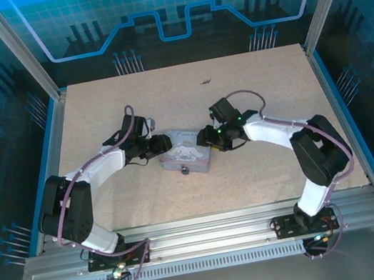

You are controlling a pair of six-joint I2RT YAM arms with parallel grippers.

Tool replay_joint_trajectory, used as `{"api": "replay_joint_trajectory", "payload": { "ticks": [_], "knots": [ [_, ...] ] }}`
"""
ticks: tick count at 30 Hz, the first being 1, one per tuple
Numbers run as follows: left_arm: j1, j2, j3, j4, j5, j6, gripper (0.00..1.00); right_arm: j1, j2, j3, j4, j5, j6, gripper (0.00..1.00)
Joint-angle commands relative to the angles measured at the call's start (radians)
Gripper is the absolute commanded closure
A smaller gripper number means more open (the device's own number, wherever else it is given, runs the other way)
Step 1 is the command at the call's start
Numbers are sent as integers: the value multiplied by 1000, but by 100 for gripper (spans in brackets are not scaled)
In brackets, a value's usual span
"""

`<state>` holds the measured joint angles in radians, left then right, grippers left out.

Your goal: Unlock a padlock with a key

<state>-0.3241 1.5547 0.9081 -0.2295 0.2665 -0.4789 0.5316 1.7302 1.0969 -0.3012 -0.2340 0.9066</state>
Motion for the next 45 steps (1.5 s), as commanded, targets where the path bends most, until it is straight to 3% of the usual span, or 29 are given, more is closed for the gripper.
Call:
{"api": "replay_joint_trajectory", "payload": {
  "ticks": [1,16,24,32,37,45],
  "knots": [
    [-37,18,-24,82,133,-92,52,-3,86,109,15,-41,-82,48],
    [-38,114,94,69,50,-94,51,-42,172,233,-70,-26,-145,45],
    [-22,57,74,43,-7,-88,40,-60,125,247,-141,29,-179,32],
    [-4,-71,76,-75,-78,-40,34,-90,-4,229,-225,144,-215,27],
    [-14,-214,-10,-105,-96,-75,29,-91,-45,255,-286,240,-226,25],
    [-128,-419,-143,-174,-139,-144,28,-110,79,464,-385,320,-204,25]
  ]
}}
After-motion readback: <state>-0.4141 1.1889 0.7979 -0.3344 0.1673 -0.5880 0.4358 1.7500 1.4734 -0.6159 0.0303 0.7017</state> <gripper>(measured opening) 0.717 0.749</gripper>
